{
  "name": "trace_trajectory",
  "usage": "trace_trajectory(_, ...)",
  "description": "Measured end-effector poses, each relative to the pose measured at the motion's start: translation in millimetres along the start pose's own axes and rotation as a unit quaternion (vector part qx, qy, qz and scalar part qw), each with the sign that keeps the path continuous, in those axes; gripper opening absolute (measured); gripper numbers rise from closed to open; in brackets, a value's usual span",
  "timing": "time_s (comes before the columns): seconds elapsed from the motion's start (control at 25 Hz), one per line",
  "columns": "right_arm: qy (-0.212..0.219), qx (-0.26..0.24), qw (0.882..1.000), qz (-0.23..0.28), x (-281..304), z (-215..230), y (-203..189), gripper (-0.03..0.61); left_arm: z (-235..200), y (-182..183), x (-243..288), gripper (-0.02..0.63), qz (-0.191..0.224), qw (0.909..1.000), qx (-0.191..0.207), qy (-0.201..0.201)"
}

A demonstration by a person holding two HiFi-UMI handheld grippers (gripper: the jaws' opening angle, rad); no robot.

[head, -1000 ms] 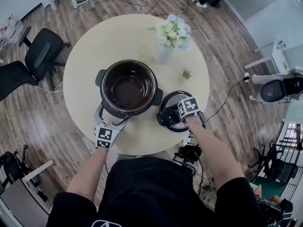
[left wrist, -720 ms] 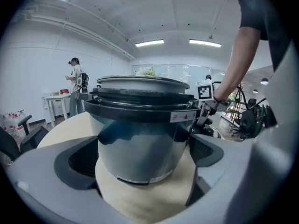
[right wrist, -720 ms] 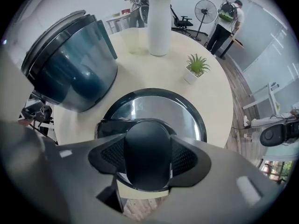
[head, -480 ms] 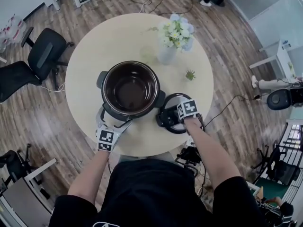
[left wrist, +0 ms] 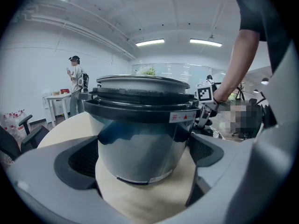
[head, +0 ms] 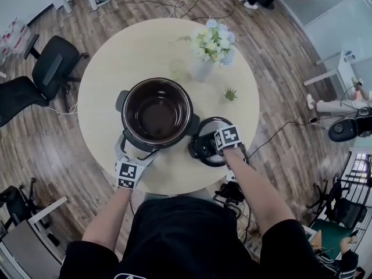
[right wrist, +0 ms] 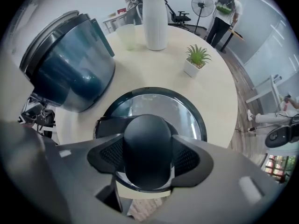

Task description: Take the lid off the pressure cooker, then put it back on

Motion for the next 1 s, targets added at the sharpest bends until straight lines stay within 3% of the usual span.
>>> trace_trajectory(0.36, -0.004, 0.0, 1.0, 0.016, -1, -1, -3, 0.291, 1, -2, 1, 0.589, -0.002, 1.0, 0.0, 0.001)
trace_trajectory(0.56, 0.005, -0.026, 1.0, 0.01, -5, 5, 0, 0.285, 2, -2, 2, 0.589, -0.002, 1.0, 0.001, -0.001)
trace_trajectory(0.84, 0.029, -0.021, 0.999, 0.01, -61, 28, 18, 0.285, 2, -3, 2, 0.589, 0.0, 1.0, 0.002, 0.0)
trace_trajectory(1.0, 0.024, -0.043, 0.999, 0.018, -111, 37, 34, 0.285, 1, -2, 3, 0.589, 0.001, 1.0, 0.002, 0.002)
Point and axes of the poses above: the fingertips, and each gripper's own axes: x forward along the fingers, z to its right, y out of its top, the point moved 9 cm from there along -x, backward along the fingers, and after that the axes turned 6 degrees about z, right-handed, at the moved point
